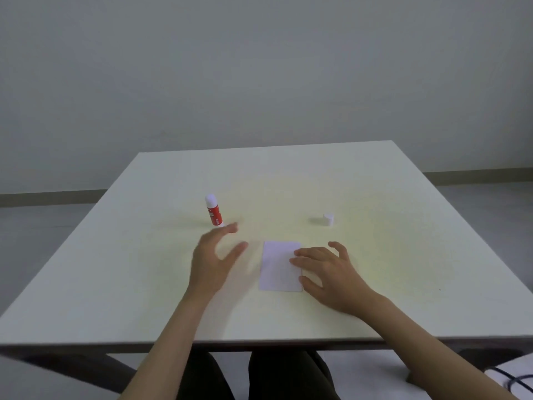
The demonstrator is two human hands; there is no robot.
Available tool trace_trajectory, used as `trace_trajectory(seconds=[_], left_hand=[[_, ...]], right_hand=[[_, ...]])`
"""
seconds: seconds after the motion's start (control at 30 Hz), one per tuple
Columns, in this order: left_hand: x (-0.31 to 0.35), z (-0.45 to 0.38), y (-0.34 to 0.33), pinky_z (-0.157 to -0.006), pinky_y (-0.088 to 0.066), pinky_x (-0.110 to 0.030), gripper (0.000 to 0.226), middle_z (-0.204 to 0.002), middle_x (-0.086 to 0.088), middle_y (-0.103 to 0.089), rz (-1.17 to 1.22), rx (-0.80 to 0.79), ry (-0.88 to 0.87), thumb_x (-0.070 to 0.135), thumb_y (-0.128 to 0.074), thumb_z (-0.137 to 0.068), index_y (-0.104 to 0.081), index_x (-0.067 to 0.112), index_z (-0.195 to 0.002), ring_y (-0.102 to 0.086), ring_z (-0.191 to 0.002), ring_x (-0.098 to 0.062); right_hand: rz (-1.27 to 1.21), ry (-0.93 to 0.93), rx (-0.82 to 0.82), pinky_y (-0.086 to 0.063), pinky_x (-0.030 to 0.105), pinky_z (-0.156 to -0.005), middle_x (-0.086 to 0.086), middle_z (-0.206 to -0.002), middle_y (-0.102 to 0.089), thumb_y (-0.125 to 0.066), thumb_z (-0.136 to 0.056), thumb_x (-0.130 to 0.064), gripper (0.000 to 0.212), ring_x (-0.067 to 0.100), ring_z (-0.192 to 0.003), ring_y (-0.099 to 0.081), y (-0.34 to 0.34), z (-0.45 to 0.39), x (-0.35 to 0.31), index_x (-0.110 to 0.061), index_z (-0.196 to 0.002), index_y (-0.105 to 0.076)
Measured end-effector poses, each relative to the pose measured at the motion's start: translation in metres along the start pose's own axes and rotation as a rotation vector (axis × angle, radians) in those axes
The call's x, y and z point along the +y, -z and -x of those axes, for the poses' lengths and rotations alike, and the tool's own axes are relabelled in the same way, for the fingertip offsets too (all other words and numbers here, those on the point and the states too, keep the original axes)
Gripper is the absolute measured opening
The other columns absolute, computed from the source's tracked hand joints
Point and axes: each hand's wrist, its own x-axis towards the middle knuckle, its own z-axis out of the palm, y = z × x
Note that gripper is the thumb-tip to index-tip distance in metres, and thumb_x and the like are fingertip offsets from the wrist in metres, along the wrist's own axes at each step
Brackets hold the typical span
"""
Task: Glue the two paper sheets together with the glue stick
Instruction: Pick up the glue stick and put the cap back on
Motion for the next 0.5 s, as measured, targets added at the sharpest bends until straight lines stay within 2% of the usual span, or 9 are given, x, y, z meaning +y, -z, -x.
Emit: trace_trajectory(seconds=[0.03,0.1,0.2,0.27,0.3,0.33,0.37,0.43,0.5], left_hand=[[-0.001,-0.003,0.002,-0.096,-0.040,-0.028,0.034,-0.115,0.011,-0.060,0.043,0.170,0.029,0.022,-0.071,-0.081,-0.061,0.026,-0.113,-0.055,-0.112,-0.011],[-0.006,-0.015,0.004,-0.089,-0.043,-0.028,0.047,-0.117,0.003,-0.055,0.091,0.359,0.134,0.021,-0.074,-0.079,-0.056,0.019,-0.122,-0.055,-0.105,-0.016],[-0.011,-0.041,0.003,-0.102,-0.041,-0.034,0.078,-0.140,-0.006,-0.046,0.090,0.327,0.303,0.026,-0.074,-0.078,-0.034,0.010,-0.143,-0.049,-0.122,-0.019],[-0.012,-0.055,-0.001,-0.109,-0.036,-0.037,0.076,-0.144,-0.007,-0.048,0.072,0.263,0.341,0.027,-0.071,-0.081,-0.033,0.009,-0.144,-0.046,-0.131,-0.021],[-0.011,-0.061,-0.003,-0.106,-0.038,-0.036,0.064,-0.137,-0.008,-0.055,0.071,0.250,0.343,0.026,-0.069,-0.082,-0.044,0.009,-0.138,-0.051,-0.127,-0.022],[-0.009,-0.065,-0.004,-0.096,-0.043,-0.034,0.043,-0.120,-0.009,-0.066,0.056,0.247,0.325,0.025,-0.067,-0.083,-0.059,0.009,-0.122,-0.060,-0.114,-0.022],[-0.006,-0.068,-0.005,-0.082,-0.044,-0.032,0.022,-0.098,-0.011,-0.072,0.037,0.253,0.299,0.023,-0.064,-0.083,-0.067,0.007,-0.098,-0.066,-0.093,-0.018],[0.000,-0.072,-0.007,-0.067,-0.040,-0.028,0.025,-0.070,-0.011,-0.071,0.033,0.252,0.273,0.024,-0.061,-0.083,-0.063,0.002,-0.072,-0.060,-0.058,-0.003],[0.012,-0.070,-0.005,-0.068,-0.042,-0.024,0.028,-0.063,0.004,-0.072,0.122,0.176,0.266,0.025,-0.063,-0.084,-0.066,0.003,-0.067,-0.059,-0.060,0.010]], right_hand=[[-0.034,-0.009,0.009,-0.027,0.043,-0.103,-0.007,-0.122,-0.065,-0.037,-0.081,-0.042,0.046,0.012,-0.109,-0.062,0.001,-0.003,0.001,-0.027,-0.113,-0.066],[-0.110,-0.039,0.002,-0.016,0.034,-0.106,-0.009,-0.128,-0.060,-0.031,-0.082,-0.047,0.053,0.009,-0.117,-0.055,0.005,-0.009,0.001,-0.029,-0.121,-0.061],[-0.202,-0.062,-0.002,-0.012,0.027,-0.104,-0.012,-0.128,-0.057,-0.036,-0.086,-0.044,0.045,0.009,-0.115,-0.053,0.007,-0.018,-0.004,-0.032,-0.124,-0.058],[-0.236,-0.050,-0.005,-0.015,0.026,-0.102,-0.011,-0.126,-0.058,-0.046,-0.091,-0.035,0.036,0.010,-0.113,-0.054,0.007,-0.024,-0.010,-0.031,-0.124,-0.058],[-0.245,-0.046,-0.020,-0.016,0.026,-0.101,-0.010,-0.126,-0.058,-0.048,-0.092,-0.031,0.034,0.009,-0.113,-0.054,0.007,-0.028,-0.013,-0.031,-0.125,-0.057],[-0.253,-0.044,-0.040,-0.018,0.025,-0.100,-0.010,-0.126,-0.058,-0.049,-0.094,-0.028,0.034,0.009,-0.112,-0.054,0.007,-0.033,-0.016,-0.030,-0.127,-0.056],[-0.266,-0.043,-0.055,-0.020,0.025,-0.098,-0.009,-0.126,-0.059,-0.049,-0.094,-0.026,0.035,0.010,-0.111,-0.054,0.008,-0.038,-0.020,-0.030,-0.128,-0.054],[-0.305,-0.049,-0.081,-0.027,0.028,-0.096,-0.006,-0.124,-0.060,-0.051,-0.094,-0.024,0.038,0.013,-0.105,-0.057,0.010,-0.052,-0.026,-0.028,-0.132,-0.050],[-0.370,-0.098,-0.103,-0.038,0.034,-0.098,-0.002,-0.124,-0.060,-0.053,-0.094,-0.021,0.045,0.016,-0.097,-0.060,0.013,-0.067,-0.029,-0.026,-0.137,-0.044]])
